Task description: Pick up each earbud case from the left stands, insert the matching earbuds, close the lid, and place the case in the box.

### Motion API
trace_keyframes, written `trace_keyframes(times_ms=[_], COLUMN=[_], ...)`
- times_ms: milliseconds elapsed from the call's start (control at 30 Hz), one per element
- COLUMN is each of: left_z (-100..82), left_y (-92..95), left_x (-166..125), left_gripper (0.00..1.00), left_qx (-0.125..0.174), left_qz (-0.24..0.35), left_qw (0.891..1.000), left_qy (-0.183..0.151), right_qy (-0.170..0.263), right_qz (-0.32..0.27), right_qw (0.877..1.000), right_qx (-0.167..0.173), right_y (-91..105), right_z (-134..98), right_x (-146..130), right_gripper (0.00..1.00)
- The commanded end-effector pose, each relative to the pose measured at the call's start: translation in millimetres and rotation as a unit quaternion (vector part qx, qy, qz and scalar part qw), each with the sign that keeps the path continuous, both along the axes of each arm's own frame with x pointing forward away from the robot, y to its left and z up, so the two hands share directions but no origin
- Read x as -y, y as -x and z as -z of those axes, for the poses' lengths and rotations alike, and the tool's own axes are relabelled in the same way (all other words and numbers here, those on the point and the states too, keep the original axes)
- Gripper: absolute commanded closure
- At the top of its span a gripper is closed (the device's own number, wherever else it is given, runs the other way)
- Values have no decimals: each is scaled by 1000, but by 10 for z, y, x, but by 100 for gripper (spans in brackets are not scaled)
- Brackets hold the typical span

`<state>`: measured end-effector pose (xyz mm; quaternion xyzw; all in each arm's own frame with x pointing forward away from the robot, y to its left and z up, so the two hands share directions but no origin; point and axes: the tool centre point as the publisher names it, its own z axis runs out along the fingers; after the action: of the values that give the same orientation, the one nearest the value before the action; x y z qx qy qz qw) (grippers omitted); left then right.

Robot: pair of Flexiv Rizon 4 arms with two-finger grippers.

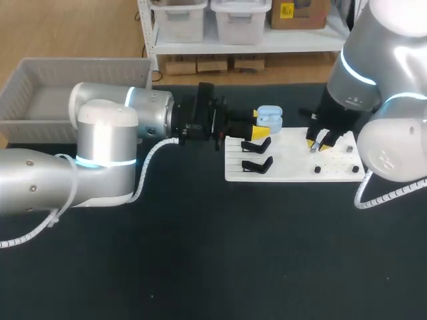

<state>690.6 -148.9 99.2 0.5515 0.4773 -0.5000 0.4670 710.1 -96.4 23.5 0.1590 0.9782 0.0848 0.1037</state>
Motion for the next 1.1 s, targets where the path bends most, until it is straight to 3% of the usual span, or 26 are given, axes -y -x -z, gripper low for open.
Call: trace_keyframes(times_ms=[33,400,633,867,1100], left_z=[5,5,5,5,5], left_y=[9,9,9,9,9], left_x=[1,1,1,1,1], left_gripper=[100,100,100,100,100], left_qx=[1,1,1,1,1], left_qz=[-2,-2,-2,-2,-2], left_qw=[1000,1000,1000,1000,1000], left_qy=[0,0,0,0,0], right_qy=[-3,8,-6,-34,-34], right_qz=[-1,-26,-79,-135,-180], right_qw=[1000,999,997,990,980], right_qx=[10,26,18,-28,-81], right_y=[134,257,324,337,348], right_z=[-238,-1002,-1428,-1612,-1575], right_x=[49,32,-217,-539,-832], right_gripper=[100,100,100,100,100])
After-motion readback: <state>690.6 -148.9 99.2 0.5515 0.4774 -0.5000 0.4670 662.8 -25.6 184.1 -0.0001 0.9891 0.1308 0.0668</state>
